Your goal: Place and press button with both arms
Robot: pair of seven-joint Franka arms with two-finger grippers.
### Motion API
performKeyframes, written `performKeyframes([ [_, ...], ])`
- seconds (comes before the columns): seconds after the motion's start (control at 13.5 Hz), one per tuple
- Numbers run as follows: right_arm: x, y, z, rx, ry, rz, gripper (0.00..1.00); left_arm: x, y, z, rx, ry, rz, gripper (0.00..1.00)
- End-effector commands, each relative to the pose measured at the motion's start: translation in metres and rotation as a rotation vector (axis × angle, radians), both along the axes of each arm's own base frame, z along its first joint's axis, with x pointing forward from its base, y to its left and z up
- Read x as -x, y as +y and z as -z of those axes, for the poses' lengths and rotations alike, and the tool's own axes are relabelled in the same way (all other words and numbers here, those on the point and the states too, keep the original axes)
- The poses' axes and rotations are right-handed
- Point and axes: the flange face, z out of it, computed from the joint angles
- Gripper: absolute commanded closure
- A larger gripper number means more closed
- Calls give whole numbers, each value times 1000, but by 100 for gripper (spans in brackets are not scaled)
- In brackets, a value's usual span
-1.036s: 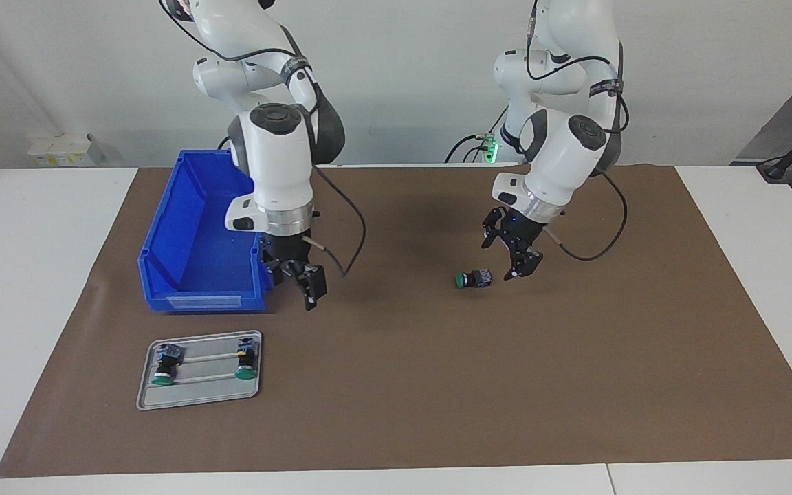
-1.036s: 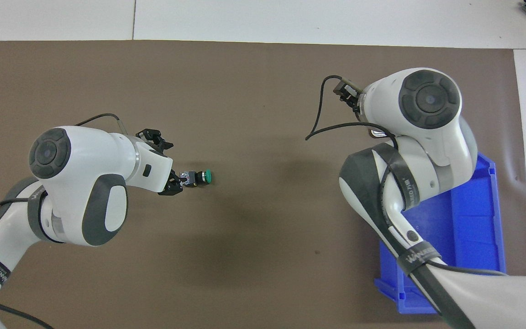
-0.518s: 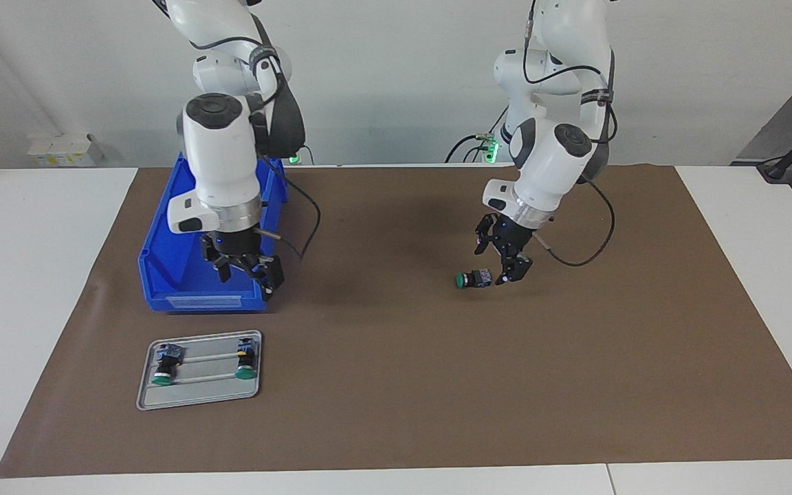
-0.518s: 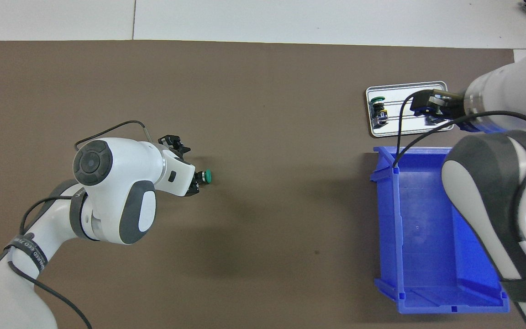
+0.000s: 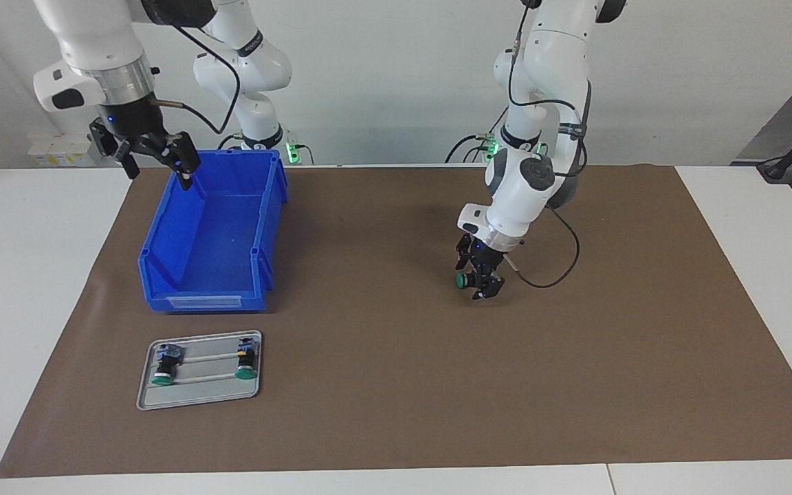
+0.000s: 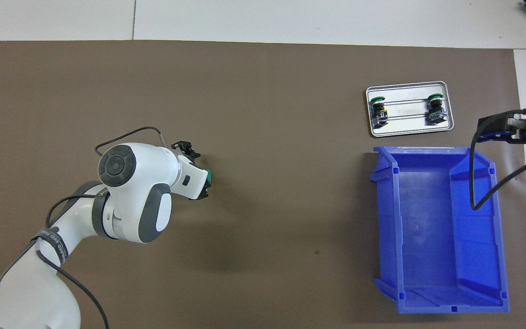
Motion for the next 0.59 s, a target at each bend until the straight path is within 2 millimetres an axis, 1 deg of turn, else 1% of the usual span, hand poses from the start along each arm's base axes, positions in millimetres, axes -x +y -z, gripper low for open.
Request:
performKeyframes([
  [0.0, -12, -15, 4, -16, 34, -58, 0, 2, 1, 0, 4, -17, 31, 7],
  [0.15, -6, -9, 13, -33, 69, -77, 0, 6, 4, 5, -4, -15, 60, 7],
  [0.22, -3, -3, 13, -36, 67, -78, 0, 8, 7, 7, -8, -17, 78, 7],
  [0.3, -3, -3, 13, -36, 65, -70, 0, 8, 8, 9, -10, -17, 80, 7],
  [0.44, -2, -13, 17, -37, 78, -71, 0, 12, 11, 15, -17, -14, 101, 9],
  [0.52, 1, -18, 19, -36, 84, -62, 0, 12, 10, 15, -18, -15, 104, 11],
])
